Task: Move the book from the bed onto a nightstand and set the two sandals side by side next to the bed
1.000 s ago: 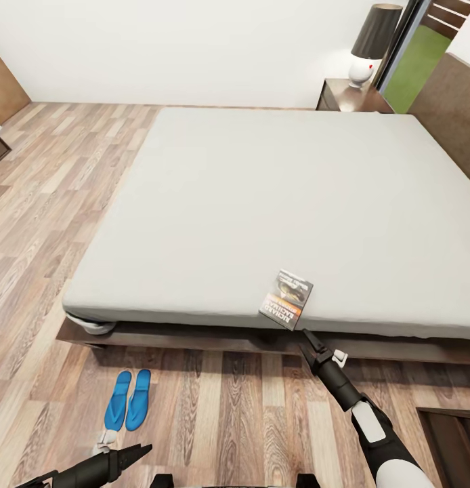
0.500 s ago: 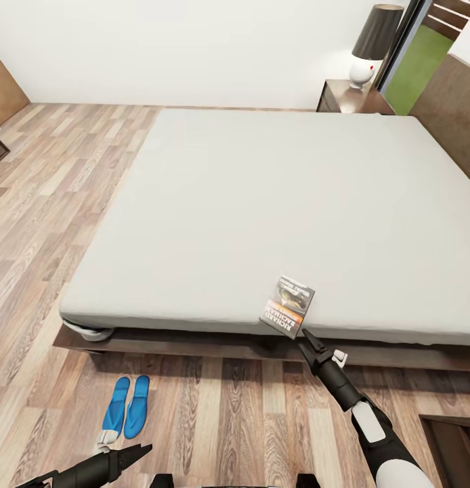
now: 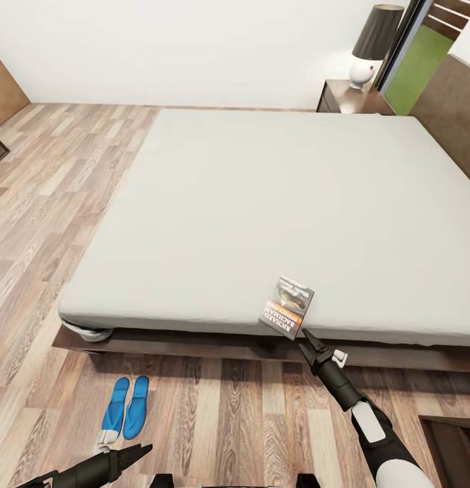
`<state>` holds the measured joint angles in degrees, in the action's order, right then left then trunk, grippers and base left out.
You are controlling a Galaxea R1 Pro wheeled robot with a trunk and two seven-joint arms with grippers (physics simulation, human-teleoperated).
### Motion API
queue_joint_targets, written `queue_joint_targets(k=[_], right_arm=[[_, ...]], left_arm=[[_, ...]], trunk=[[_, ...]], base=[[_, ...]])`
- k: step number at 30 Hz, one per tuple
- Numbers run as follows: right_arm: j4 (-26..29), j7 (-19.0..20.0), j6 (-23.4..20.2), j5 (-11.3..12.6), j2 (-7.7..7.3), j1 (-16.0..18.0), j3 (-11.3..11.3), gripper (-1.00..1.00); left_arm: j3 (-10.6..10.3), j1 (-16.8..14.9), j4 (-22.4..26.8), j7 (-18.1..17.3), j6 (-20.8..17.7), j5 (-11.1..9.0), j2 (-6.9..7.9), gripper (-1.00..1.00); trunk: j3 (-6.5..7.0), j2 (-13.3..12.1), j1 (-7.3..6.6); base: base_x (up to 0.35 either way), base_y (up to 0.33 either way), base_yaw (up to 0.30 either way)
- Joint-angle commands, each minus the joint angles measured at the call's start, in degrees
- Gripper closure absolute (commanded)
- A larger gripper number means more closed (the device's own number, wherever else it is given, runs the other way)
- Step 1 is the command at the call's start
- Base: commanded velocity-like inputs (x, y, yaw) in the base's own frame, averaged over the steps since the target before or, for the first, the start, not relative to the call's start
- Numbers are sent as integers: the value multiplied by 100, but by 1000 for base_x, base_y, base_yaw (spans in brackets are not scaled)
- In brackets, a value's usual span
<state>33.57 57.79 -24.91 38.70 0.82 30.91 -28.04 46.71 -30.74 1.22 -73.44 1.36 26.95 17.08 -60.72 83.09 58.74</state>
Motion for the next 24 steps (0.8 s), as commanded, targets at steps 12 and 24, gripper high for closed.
queue_joint_targets(k=[12, 24], right_arm=[[0, 13, -49, 6, 5, 4, -26, -100], [0, 13, -49, 6, 8, 4, -26, -100]], left_arm=[[49, -2, 1, -13, 14, 56, 3, -100], [49, -2, 1, -13, 14, 56, -2, -100]], trunk=[[-93, 202, 110], [-290, 643, 351]], base=[[0, 0, 0], [0, 0, 0]])
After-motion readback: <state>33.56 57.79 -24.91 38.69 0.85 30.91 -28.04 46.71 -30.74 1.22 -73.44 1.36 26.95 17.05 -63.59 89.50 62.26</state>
